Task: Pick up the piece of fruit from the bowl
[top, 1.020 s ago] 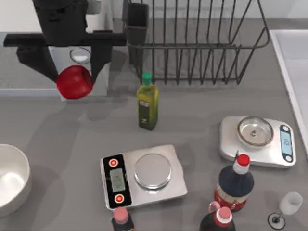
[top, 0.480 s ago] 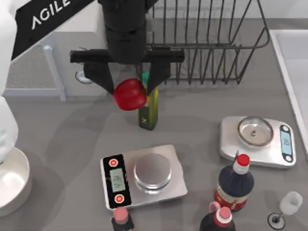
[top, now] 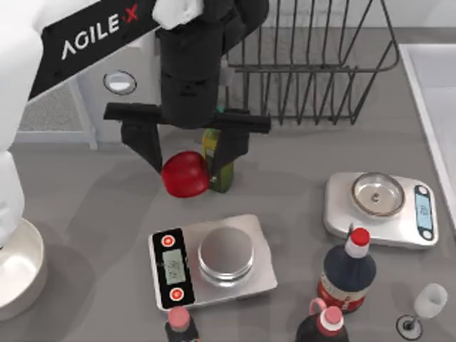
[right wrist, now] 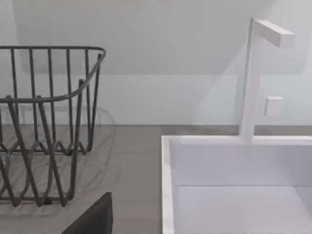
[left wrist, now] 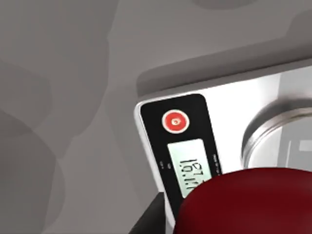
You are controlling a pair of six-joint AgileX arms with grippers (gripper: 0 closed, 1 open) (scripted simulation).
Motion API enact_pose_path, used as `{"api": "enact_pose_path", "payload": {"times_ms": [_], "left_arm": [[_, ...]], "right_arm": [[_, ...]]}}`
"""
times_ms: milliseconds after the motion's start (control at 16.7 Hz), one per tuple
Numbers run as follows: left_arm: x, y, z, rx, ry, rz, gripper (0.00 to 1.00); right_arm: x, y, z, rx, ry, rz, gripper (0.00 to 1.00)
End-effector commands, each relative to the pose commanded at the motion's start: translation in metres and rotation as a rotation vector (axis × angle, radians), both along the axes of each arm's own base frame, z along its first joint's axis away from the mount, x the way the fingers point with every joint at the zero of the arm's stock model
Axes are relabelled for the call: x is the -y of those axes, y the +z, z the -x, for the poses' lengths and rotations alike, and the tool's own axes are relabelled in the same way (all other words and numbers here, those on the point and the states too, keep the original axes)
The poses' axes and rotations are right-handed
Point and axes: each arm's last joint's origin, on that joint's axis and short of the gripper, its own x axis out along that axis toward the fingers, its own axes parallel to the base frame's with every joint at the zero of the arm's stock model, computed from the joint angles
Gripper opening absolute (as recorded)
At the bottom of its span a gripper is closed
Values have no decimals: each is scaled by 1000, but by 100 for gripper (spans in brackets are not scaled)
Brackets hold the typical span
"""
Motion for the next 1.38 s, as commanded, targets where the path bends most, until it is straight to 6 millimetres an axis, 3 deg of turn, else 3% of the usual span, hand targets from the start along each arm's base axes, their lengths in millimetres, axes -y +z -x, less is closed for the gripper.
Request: {"api": "enact_pose_path", "payload": {"times_ms": [240,600,960,1380], "left_arm": [[1,-33,0,-1,-2,-2,0],[-5,-77,-17,87,47,78,0],[-4,-82,-19,90,53,83,0],[-4,-82,-19,90,53,83,53]], "right_arm": [[0,0,0,0,0,0,100],[0,0,0,0,0,0,100],[0,0,0,0,0,0,100],[0,0,0,0,0,0,100]]}}
